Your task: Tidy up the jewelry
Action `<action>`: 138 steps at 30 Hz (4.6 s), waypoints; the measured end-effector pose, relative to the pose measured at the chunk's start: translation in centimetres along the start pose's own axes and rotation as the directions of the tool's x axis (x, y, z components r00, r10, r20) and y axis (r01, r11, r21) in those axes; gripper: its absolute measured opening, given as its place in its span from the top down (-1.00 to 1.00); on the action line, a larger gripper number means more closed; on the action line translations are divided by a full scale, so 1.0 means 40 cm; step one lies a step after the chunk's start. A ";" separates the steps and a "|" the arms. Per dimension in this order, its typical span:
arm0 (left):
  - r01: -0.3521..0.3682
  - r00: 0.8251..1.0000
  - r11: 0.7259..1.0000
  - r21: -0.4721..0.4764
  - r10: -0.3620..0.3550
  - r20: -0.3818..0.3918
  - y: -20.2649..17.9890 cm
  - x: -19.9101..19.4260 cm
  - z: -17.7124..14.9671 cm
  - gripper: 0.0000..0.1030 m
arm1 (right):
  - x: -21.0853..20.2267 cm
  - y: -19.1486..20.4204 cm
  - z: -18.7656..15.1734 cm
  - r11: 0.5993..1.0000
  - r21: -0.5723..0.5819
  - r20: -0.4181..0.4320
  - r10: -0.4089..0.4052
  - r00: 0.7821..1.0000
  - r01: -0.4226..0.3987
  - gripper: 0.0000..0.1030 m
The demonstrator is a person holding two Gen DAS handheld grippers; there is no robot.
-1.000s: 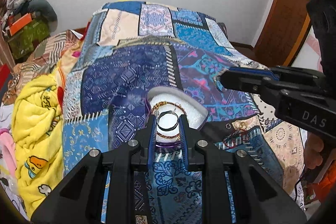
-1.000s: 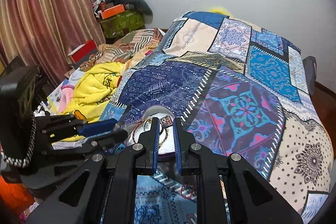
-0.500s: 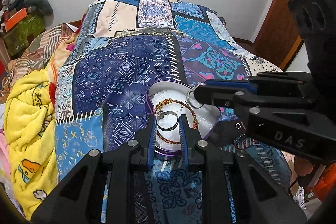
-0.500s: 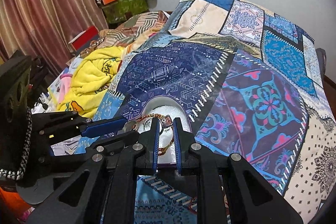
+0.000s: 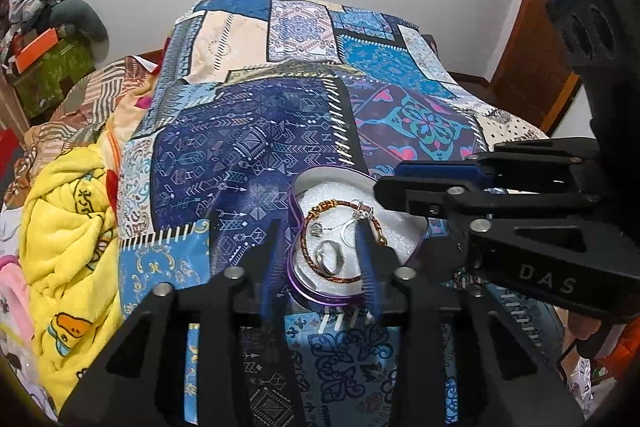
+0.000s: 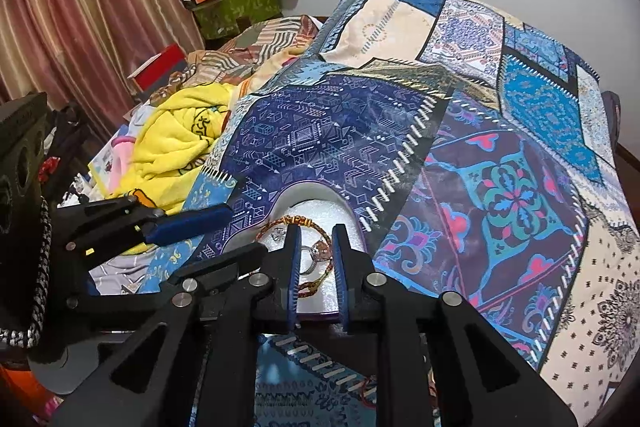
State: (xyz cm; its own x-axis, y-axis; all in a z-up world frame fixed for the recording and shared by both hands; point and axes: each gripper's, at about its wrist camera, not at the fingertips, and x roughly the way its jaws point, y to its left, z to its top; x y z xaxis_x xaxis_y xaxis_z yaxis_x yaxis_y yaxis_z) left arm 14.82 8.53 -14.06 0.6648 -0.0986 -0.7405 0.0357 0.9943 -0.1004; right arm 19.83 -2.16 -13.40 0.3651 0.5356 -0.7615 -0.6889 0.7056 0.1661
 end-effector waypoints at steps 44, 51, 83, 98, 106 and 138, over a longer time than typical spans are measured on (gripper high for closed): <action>0.109 0.981 0.984 0.139 -0.084 -0.174 -0.286 0.045 -0.075 0.16 | -0.266 -0.228 -0.254 0.957 0.184 0.021 -0.233 0.972 0.226 0.26; 0.113 0.972 0.984 0.138 -0.080 -0.222 -0.289 0.112 -0.084 0.16 | -0.222 -0.241 -0.272 0.963 0.184 -0.030 -0.196 0.980 0.198 0.27; 0.149 0.974 0.984 0.100 -0.129 -0.187 -0.266 0.148 -0.079 0.89 | -0.044 -0.196 -0.253 0.993 0.065 -0.116 -0.095 0.989 0.103 0.55; 0.120 0.988 0.988 0.093 -0.110 -0.106 -0.247 0.046 -0.047 0.89 | -0.119 -0.197 -0.239 0.987 0.097 -0.060 -0.123 0.991 0.129 0.56; 0.105 0.994 0.990 0.091 -0.104 -0.021 -0.235 -0.034 -0.011 0.89 | -0.208 -0.170 -0.196 0.985 0.090 0.039 -0.150 0.988 0.146 0.56; -0.006 0.992 1.000 0.027 0.002 0.123 -0.041 -0.106 0.100 0.89 | -0.149 -0.025 -0.010 1.000 -0.012 0.154 -0.025 0.988 0.027 0.55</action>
State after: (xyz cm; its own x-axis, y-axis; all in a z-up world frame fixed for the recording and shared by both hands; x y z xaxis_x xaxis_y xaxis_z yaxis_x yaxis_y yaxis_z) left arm 14.93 7.50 -8.12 0.7514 -0.0906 -0.6535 0.0522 0.9956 -0.0780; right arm 18.10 -6.26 -9.27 0.4746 0.5829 -0.6595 -0.6860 0.7144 0.1378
